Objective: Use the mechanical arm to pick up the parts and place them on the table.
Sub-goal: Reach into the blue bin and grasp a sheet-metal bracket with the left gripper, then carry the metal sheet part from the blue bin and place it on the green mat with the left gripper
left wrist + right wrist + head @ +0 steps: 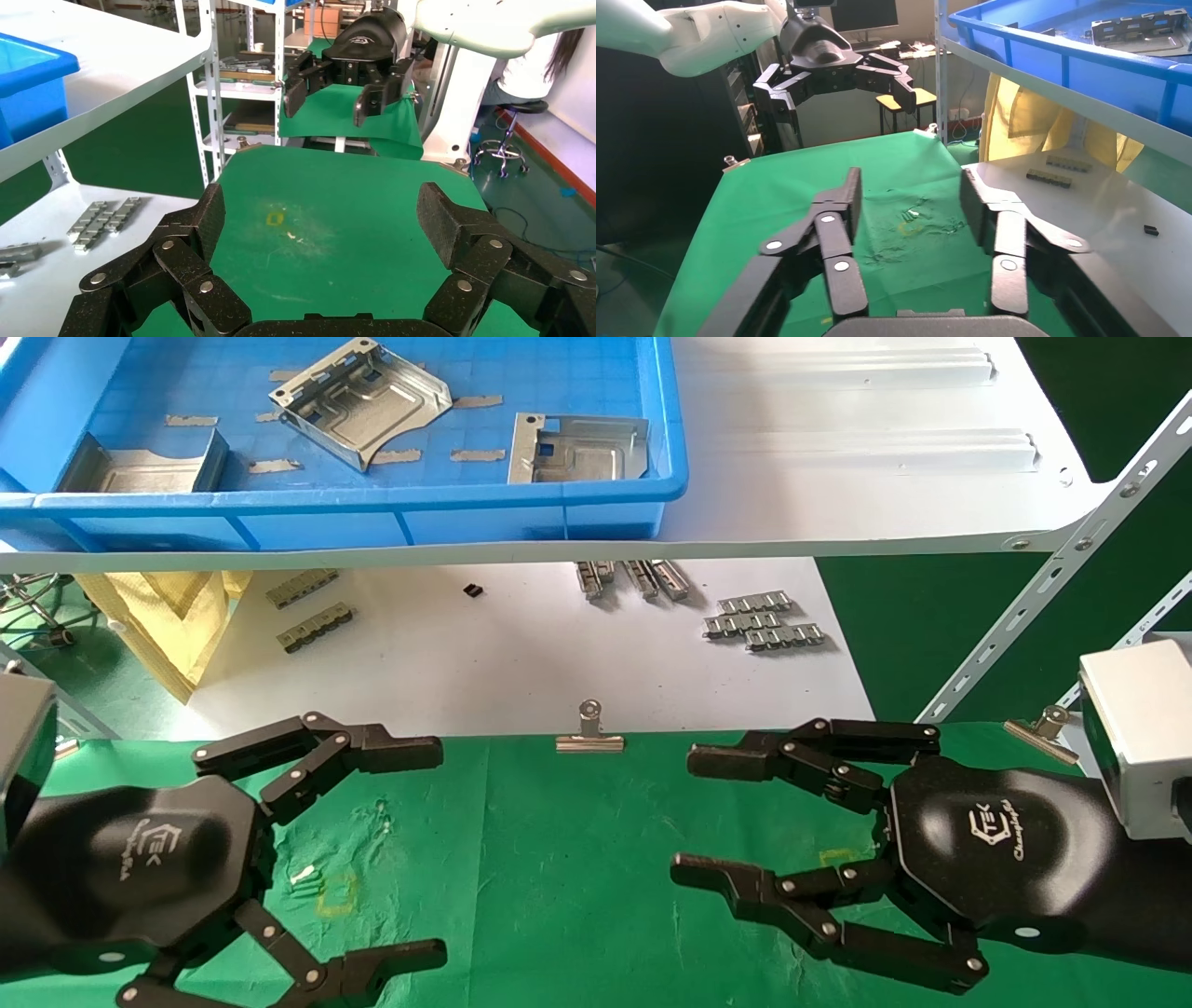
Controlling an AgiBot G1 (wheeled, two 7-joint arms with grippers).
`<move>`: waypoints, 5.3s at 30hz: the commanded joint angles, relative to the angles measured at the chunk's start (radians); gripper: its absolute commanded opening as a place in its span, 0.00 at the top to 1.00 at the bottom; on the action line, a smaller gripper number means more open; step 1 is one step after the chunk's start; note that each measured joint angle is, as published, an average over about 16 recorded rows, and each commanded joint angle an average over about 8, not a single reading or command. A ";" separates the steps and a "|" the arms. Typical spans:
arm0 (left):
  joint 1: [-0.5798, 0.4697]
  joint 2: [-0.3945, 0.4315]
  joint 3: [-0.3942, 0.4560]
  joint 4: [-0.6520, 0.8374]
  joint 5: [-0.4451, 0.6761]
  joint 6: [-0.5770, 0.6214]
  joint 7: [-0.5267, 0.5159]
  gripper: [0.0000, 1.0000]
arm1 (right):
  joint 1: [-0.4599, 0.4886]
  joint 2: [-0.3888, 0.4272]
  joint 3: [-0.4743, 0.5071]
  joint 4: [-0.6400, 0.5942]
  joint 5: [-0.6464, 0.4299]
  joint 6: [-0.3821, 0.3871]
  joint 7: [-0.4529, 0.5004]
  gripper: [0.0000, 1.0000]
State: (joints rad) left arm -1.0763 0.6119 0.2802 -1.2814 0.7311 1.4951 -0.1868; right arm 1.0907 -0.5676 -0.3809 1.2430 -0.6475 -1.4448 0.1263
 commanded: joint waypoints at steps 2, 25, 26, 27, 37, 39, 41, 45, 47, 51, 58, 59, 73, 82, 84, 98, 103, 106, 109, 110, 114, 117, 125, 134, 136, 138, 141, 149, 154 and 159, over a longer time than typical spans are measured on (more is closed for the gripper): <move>0.000 0.000 0.000 0.000 0.000 0.000 0.000 0.00 | 0.000 0.000 0.000 0.000 0.000 0.000 0.000 1.00; -0.041 -0.006 -0.013 0.008 0.029 -0.044 0.007 0.00 | 0.000 0.000 0.000 0.000 0.000 0.000 0.000 1.00; -0.058 -0.005 -0.016 0.012 0.037 -0.058 0.007 0.00 | 0.000 0.000 0.000 0.000 0.000 0.000 0.000 1.00; -0.080 -0.002 -0.018 0.019 0.048 -0.073 0.005 0.00 | 0.000 0.000 0.000 0.000 0.000 0.000 0.000 1.00; -0.461 0.163 0.062 0.288 0.248 -0.200 -0.042 0.00 | 0.000 0.000 0.000 0.000 0.000 0.000 0.000 1.00; -0.543 0.210 0.091 0.385 0.308 -0.224 -0.031 0.00 | 0.000 0.000 0.000 0.000 0.000 0.000 0.000 1.00; -0.621 0.257 0.118 0.490 0.366 -0.252 -0.014 0.00 | 0.000 0.000 0.000 0.000 0.000 0.000 0.000 1.00; -0.756 0.337 0.168 0.702 0.475 -0.316 0.028 0.00 | 0.000 0.000 0.000 0.000 0.000 0.000 0.000 1.00; -0.811 0.370 0.194 0.797 0.526 -0.348 0.047 0.04 | 0.000 0.000 0.000 0.000 0.000 0.000 0.000 1.00; -0.890 0.413 0.235 0.950 0.603 -0.396 0.081 0.45 | 0.000 0.000 0.000 0.000 0.000 0.000 0.000 1.00; -0.945 0.441 0.248 1.101 0.632 -0.430 0.151 1.00 | 0.000 0.000 0.000 0.000 0.000 0.000 0.000 0.98; -0.949 0.444 0.248 1.115 0.633 -0.435 0.159 1.00 | 0.000 0.000 0.000 0.000 0.000 0.000 0.000 0.97; -0.971 0.475 0.248 1.230 0.638 -0.518 0.244 1.00 | 0.000 0.000 0.000 0.000 0.000 0.000 0.000 0.16; -0.975 0.496 0.247 1.269 0.639 -0.601 0.241 1.00 | 0.000 0.000 0.000 0.000 0.000 0.000 0.000 0.00; -0.975 0.498 0.247 1.274 0.638 -0.614 0.239 1.00 | 0.000 0.000 0.000 0.000 0.000 0.000 0.000 0.00; -0.976 0.494 0.232 1.276 0.617 -0.612 0.232 1.00 | 0.000 0.000 0.000 0.000 0.000 0.000 0.000 0.00; -0.984 0.479 0.219 1.267 0.598 -0.557 0.232 1.00 | 0.000 0.000 0.000 0.000 0.000 0.000 0.000 0.00; -0.990 0.467 0.211 1.259 0.585 -0.499 0.232 1.00 | 0.000 0.000 0.000 0.000 0.000 0.000 0.000 0.00; -0.995 0.446 0.199 1.248 0.567 -0.404 0.237 1.00 | 0.000 0.000 0.000 0.000 0.000 0.000 0.000 0.00; -0.995 0.437 0.194 1.243 0.559 -0.367 0.241 1.00 | 0.000 0.000 0.000 0.000 0.000 0.000 0.000 0.00; -0.990 0.397 0.167 1.222 0.518 -0.206 0.274 1.00 | 0.000 0.000 0.000 0.000 0.000 0.000 0.000 0.00; -0.978 0.366 0.150 1.205 0.490 -0.091 0.314 1.00 | 0.000 0.000 0.000 0.000 0.000 0.000 0.000 0.00; -0.920 0.282 0.147 1.113 0.448 0.103 0.414 1.00 | 0.000 0.000 0.000 0.000 0.000 0.000 0.000 0.00; -0.725 0.140 0.199 0.824 0.286 0.110 0.450 1.00 | 0.000 0.000 0.000 0.000 0.000 0.000 0.000 0.00; -0.676 0.106 0.217 0.767 0.240 0.107 0.457 1.00 | 0.000 0.000 0.000 0.000 0.000 0.000 0.000 0.00; -0.634 0.076 0.236 0.728 0.210 0.103 0.476 1.00 | 0.000 0.000 0.000 0.000 0.000 0.000 0.000 0.00; -0.584 0.049 0.271 0.703 0.204 0.093 0.540 1.00 | 0.000 0.000 0.000 0.000 0.000 0.000 0.000 0.00; -0.516 0.078 0.362 0.781 0.320 0.068 0.828 1.00 | 0.000 0.000 0.000 0.000 0.000 0.000 0.000 0.00; -0.483 0.108 0.392 0.858 0.361 0.067 0.981 1.00 | 0.000 0.000 0.000 0.000 0.000 0.000 0.000 0.00; -0.460 0.138 0.411 0.935 0.382 0.061 1.087 1.00 | 0.000 0.000 0.000 0.000 0.000 0.000 0.000 0.00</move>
State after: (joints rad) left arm -1.5419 0.7459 0.6884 -0.3451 1.1117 1.5522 0.8873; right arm 1.0908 -0.5675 -0.3813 1.2430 -0.6472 -1.4447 0.1261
